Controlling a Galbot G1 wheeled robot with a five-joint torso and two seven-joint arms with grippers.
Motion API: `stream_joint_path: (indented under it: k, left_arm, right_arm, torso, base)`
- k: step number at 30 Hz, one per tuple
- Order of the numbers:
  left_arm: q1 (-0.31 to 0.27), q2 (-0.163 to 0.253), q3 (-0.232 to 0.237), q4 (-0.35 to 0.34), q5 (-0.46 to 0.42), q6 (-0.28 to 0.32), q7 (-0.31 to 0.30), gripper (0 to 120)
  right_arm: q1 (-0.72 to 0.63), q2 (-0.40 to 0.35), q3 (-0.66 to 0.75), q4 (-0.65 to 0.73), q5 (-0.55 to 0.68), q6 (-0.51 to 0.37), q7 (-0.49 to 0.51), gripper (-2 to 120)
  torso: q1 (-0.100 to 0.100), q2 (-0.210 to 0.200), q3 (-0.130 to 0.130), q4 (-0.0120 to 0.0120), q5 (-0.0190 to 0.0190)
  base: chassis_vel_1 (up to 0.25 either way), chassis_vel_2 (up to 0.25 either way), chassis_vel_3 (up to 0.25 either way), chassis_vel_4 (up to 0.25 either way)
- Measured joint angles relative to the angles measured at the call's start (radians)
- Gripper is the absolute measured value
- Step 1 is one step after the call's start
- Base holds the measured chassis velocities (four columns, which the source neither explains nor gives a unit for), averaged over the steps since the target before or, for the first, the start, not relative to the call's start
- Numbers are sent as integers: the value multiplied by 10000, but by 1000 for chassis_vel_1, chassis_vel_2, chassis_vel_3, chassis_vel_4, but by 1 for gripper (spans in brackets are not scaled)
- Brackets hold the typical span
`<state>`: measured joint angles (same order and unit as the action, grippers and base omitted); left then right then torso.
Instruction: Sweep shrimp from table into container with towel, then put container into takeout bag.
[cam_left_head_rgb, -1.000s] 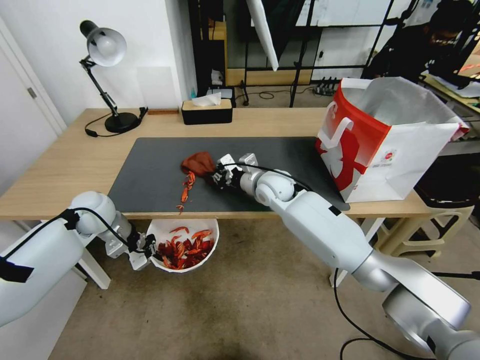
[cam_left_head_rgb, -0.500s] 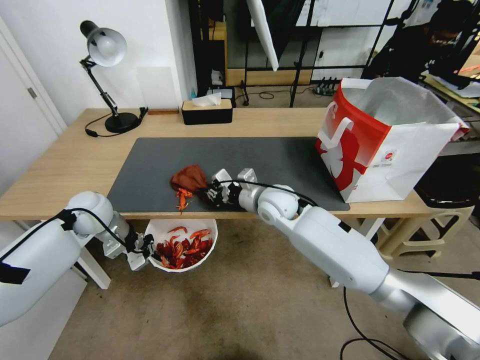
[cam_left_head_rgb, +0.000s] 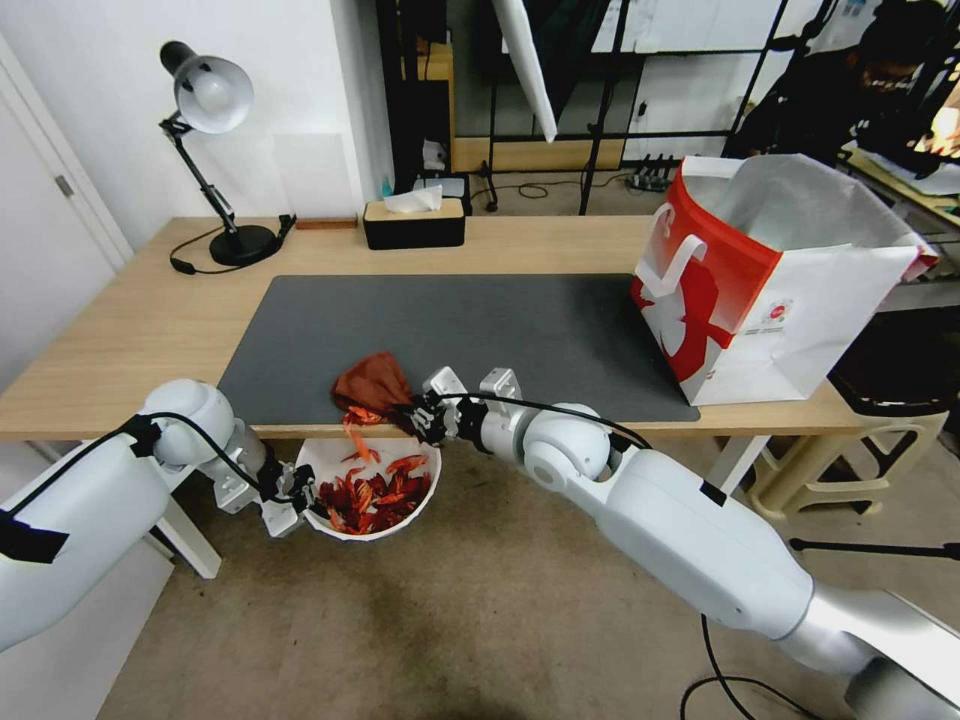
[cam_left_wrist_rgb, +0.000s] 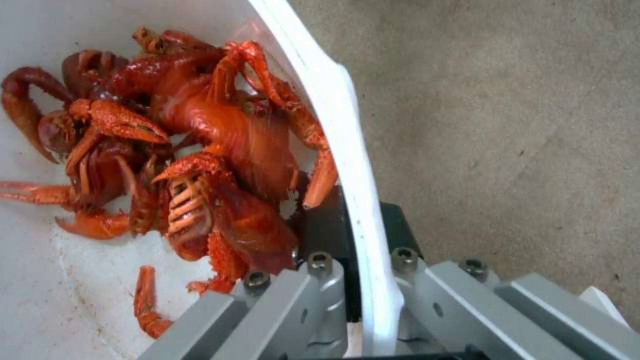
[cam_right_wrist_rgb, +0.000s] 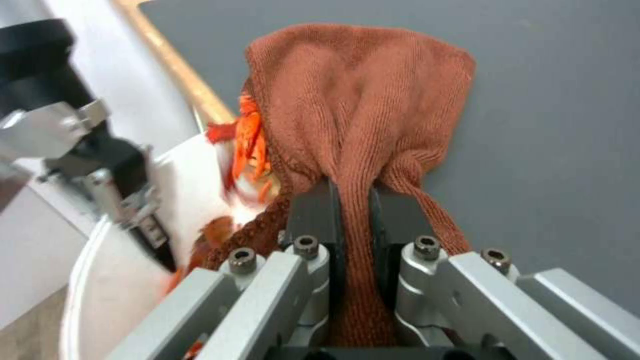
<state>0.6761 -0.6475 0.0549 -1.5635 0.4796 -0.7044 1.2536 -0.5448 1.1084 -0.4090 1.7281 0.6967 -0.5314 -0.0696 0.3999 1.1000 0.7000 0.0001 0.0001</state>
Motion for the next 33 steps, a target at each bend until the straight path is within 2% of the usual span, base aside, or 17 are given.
stream_joint_path:
  k: [14, 28, 30, 32, 33]
  left_arm:
    - [15, 55, 10, -61, -10, 36, 18, 0]
    - [556, 155, -364, -257, 39, 46, 23, 0]
    - [655, 184, -412, -289, 62, 46, 23, 0]
    - [793, 220, -465, -350, 92, 46, 19, 0]
    - [865, 238, -484, -394, 114, 46, 14, 0]
  right_arm:
    - [-1211, -450, 499, 1645, 536, -239, 480, 6]
    - [-1984, -323, 2147, 2335, 734, 209, 545, 6]
    - [-1985, -294, 2468, 2421, 852, 286, 793, 6]
    - [-1979, -274, 2986, 2546, 1067, 339, 1430, 6]
    - [-1961, -277, 3277, 2629, 1193, 323, 2074, 6]
  torso:
    - [1, 0, 0, -1, 0]
    - [2, 0, -1, -1, 0]
    - [2, 0, 0, 0, 0]
    - [2, 0, -1, 0, 0]
    - [2, 0, 0, -1, 0]
  base:
    - [0, 0, 0, 0]
    - [0, 0, 0, 0]
    - [0, 0, 0, 0]
    - [0, 0, 0, 0]
    - [0, 0, 0, 0]
